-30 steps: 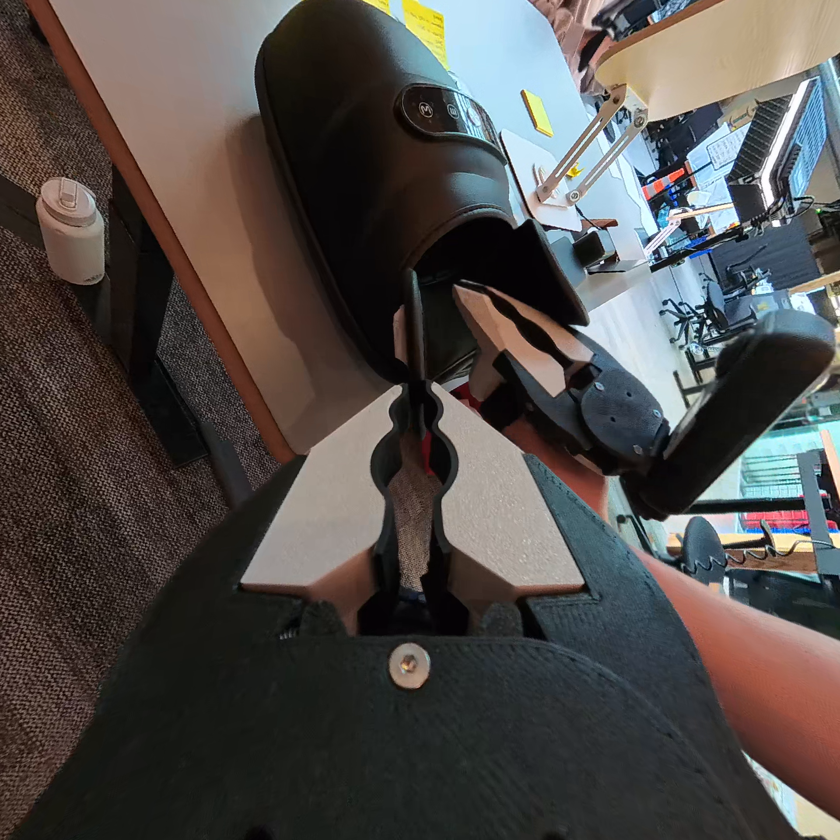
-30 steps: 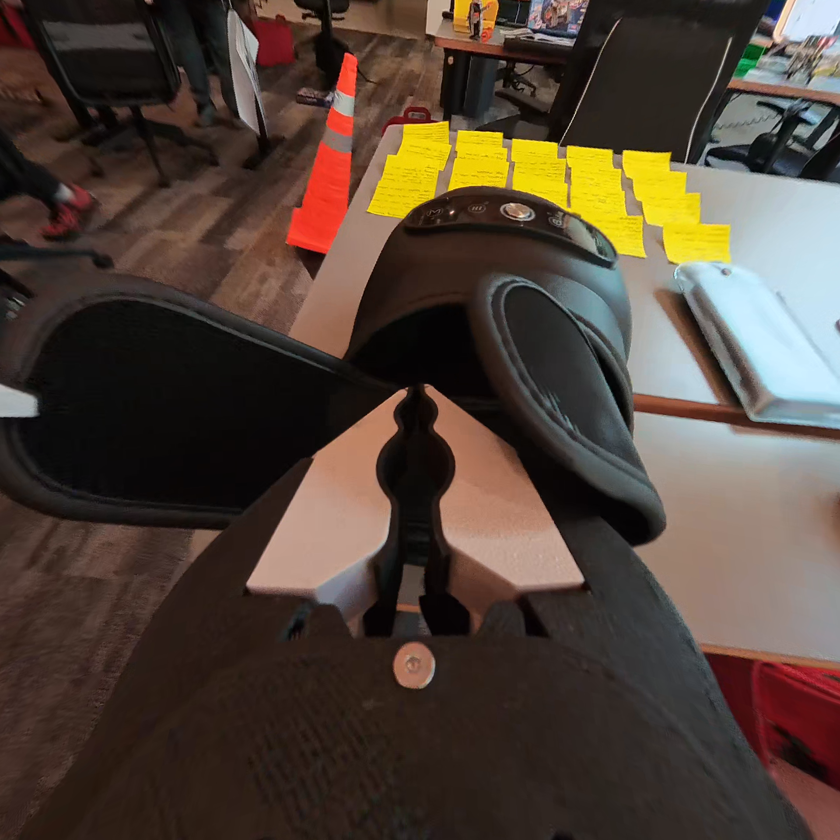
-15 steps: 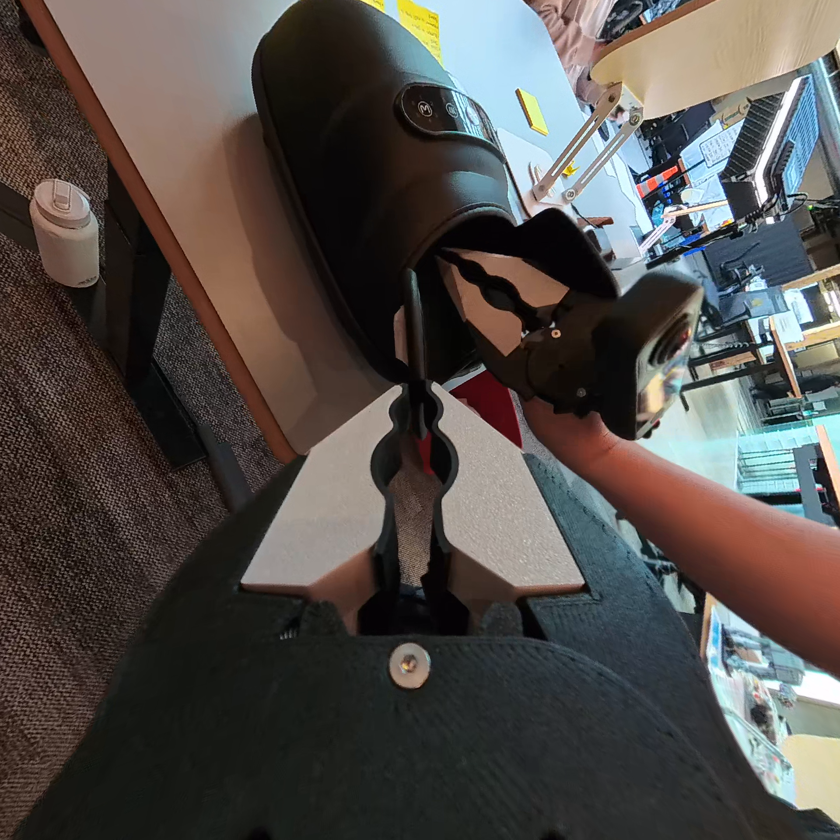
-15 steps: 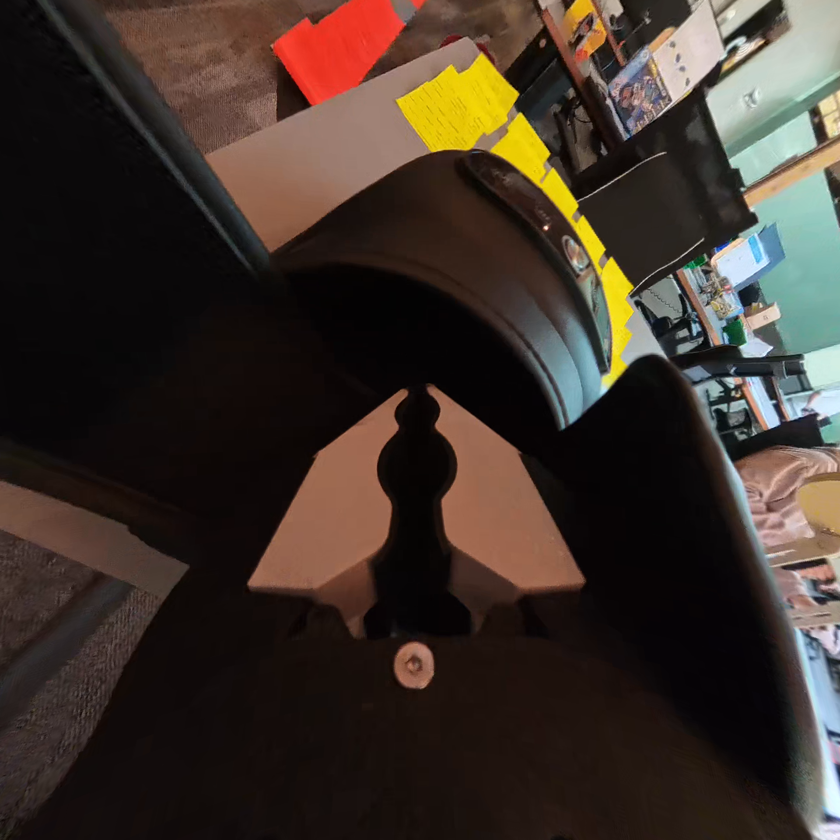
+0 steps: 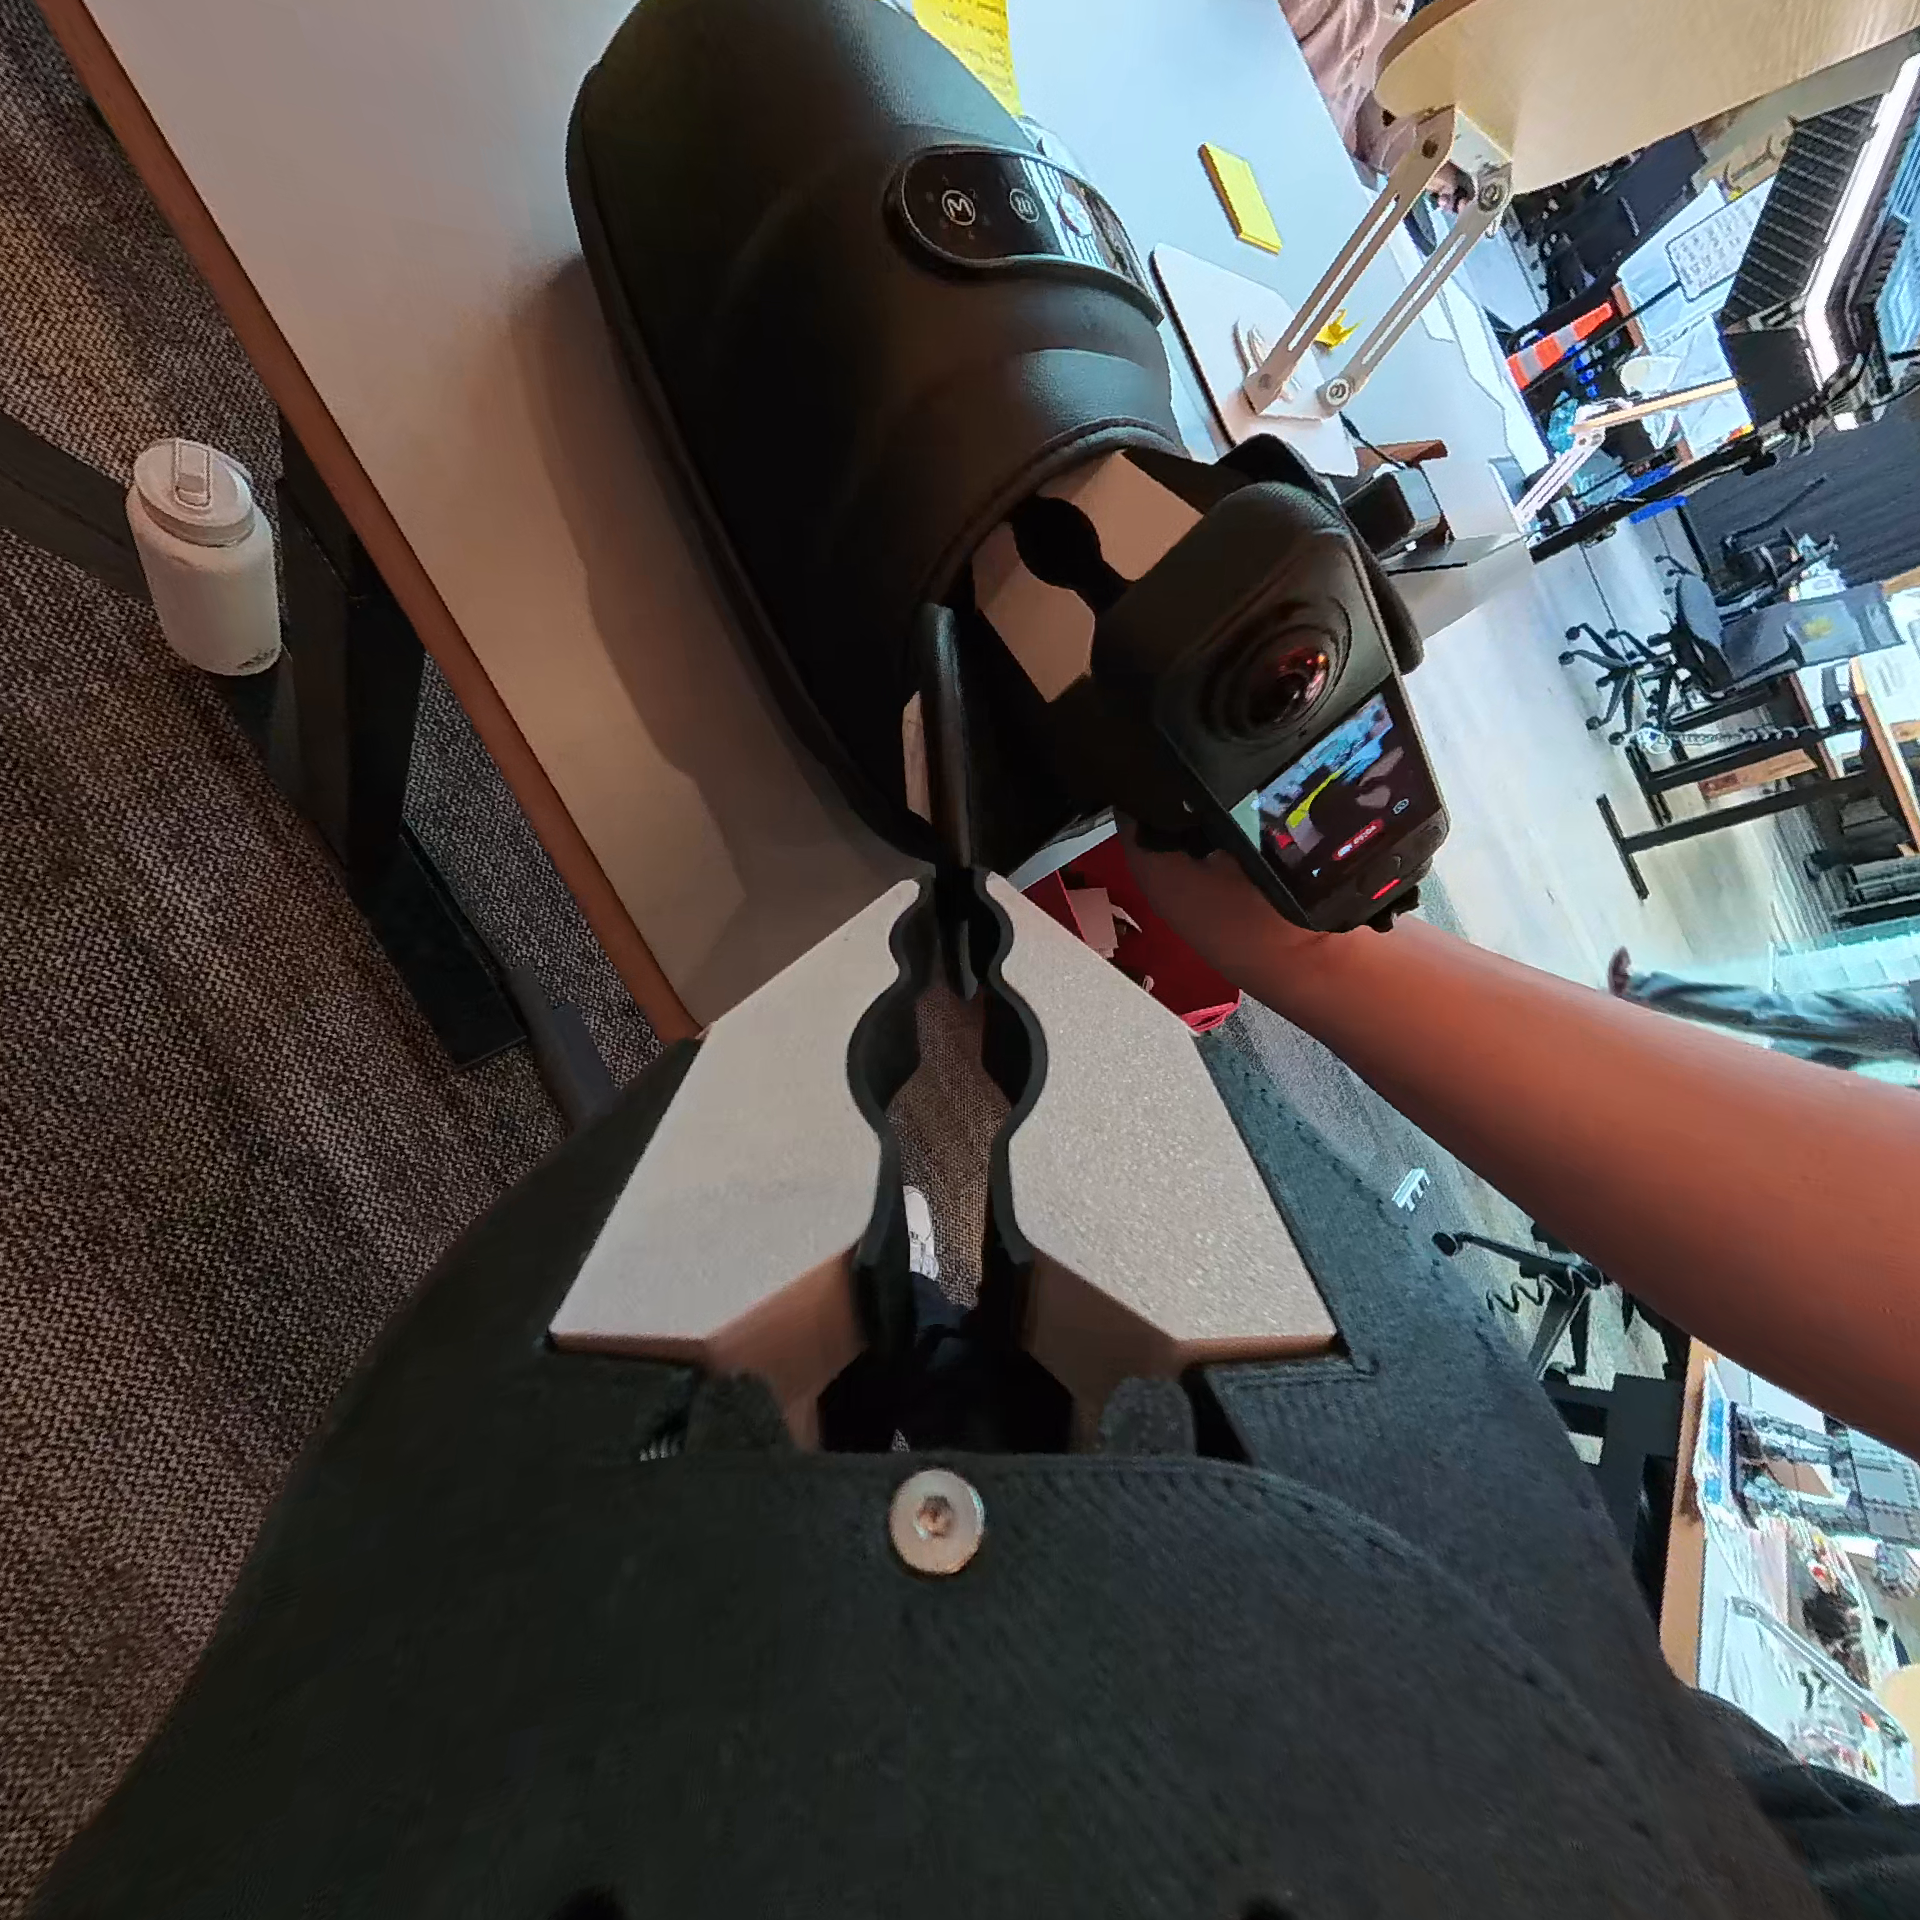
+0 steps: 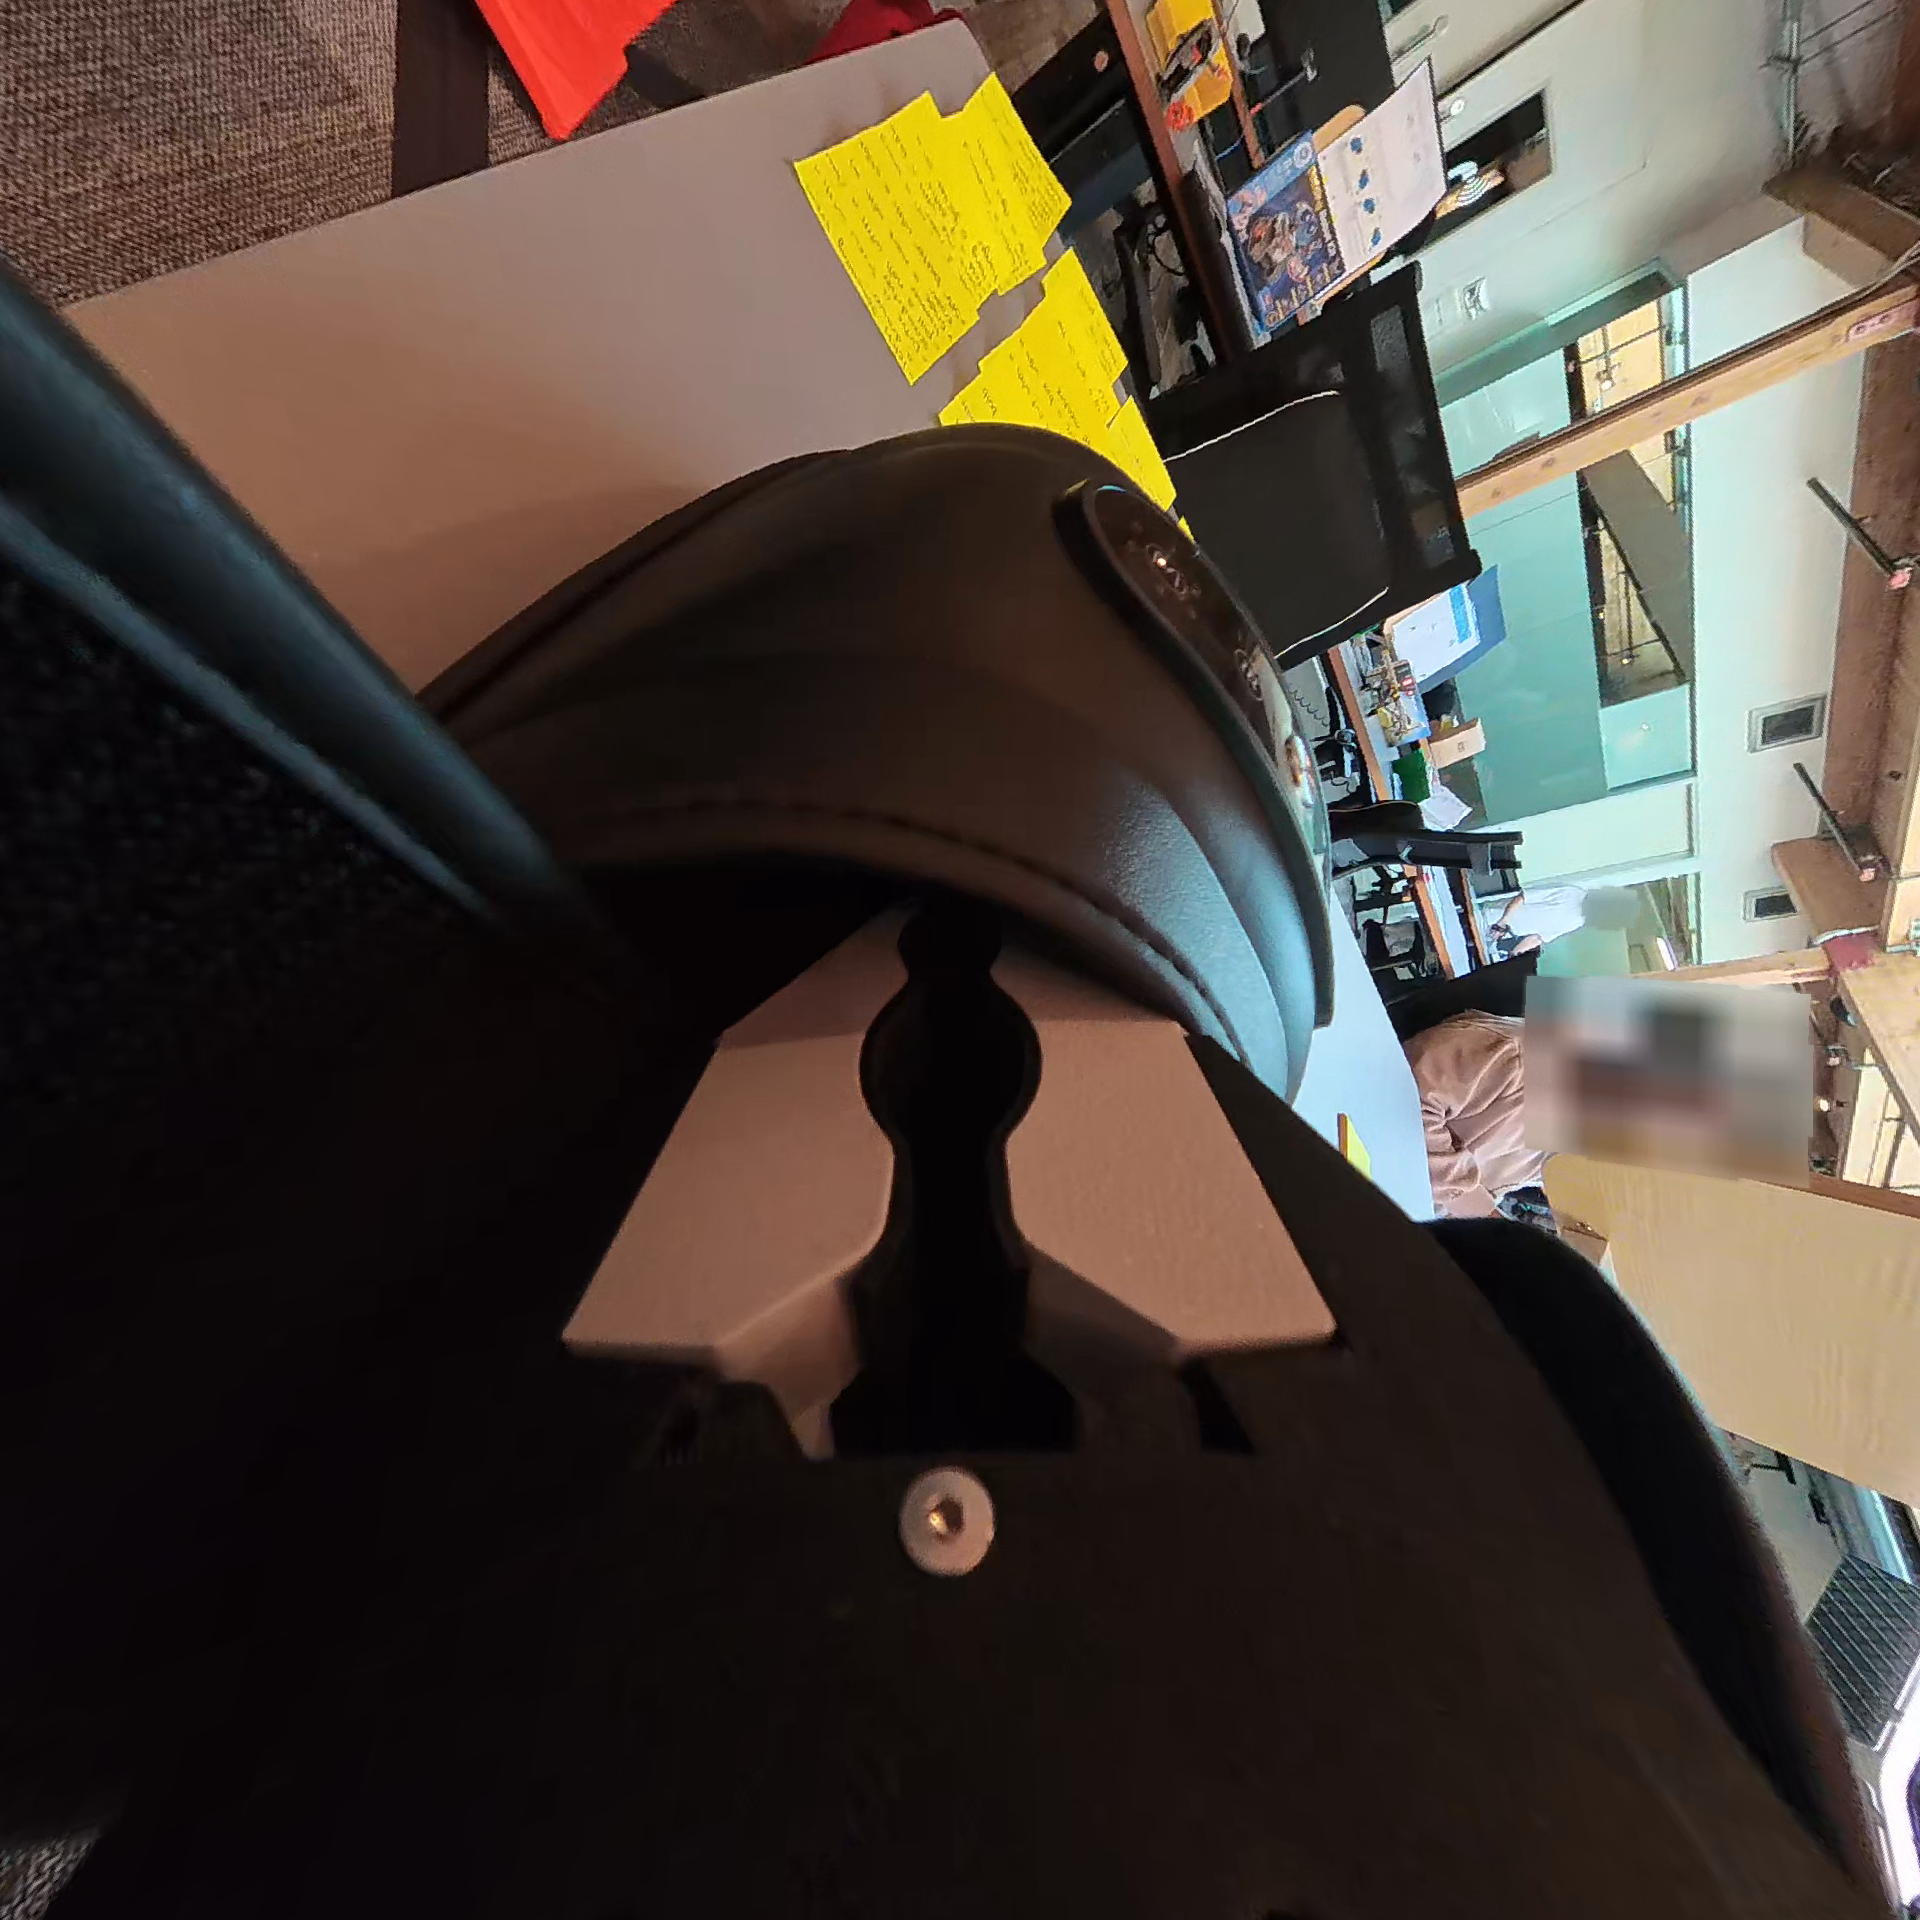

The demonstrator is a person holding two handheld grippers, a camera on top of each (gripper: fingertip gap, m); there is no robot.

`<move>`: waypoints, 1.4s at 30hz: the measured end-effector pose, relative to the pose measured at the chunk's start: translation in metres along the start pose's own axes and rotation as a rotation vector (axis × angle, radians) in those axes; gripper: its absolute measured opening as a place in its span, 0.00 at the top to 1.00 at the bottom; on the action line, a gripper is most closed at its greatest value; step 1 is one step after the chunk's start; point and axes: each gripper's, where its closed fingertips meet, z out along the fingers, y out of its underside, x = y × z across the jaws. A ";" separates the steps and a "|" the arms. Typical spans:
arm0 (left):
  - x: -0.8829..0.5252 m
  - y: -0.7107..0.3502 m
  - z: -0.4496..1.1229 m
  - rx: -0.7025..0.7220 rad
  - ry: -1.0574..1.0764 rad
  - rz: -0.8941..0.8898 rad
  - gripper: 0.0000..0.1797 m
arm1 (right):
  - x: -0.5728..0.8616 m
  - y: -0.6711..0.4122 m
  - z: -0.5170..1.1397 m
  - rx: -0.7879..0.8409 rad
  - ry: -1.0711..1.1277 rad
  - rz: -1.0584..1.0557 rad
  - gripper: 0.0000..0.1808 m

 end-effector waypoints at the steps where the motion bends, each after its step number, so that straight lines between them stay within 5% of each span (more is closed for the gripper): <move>1: 0.000 0.000 0.000 -0.001 0.001 -0.003 0.98 | 0.000 0.000 0.000 0.003 0.004 -0.003 1.00; 24: -0.003 0.000 0.000 0.001 -0.022 -0.049 0.98 | -0.010 0.002 -0.020 0.049 -0.138 0.091 1.00; 27: -0.004 -0.001 0.001 0.007 -0.021 -0.052 0.98 | -0.006 0.001 -0.055 0.124 -0.141 0.155 0.88; 34: 0.002 -0.004 0.001 -0.013 -0.025 -0.022 0.98 | 0.074 0.001 -0.152 0.372 0.054 0.336 0.80; 37: 0.008 -0.007 0.001 -0.025 -0.034 -0.002 0.98 | 0.055 0.014 -0.138 0.358 -0.154 0.440 0.63; 39: 0.012 -0.010 0.001 -0.033 -0.037 0.003 0.98 | 0.032 0.026 -0.119 0.296 -0.244 0.374 0.65; 42: 0.015 -0.012 0.003 -0.048 -0.048 0.010 0.98 | 0.039 0.033 -0.102 0.275 -0.112 0.257 0.84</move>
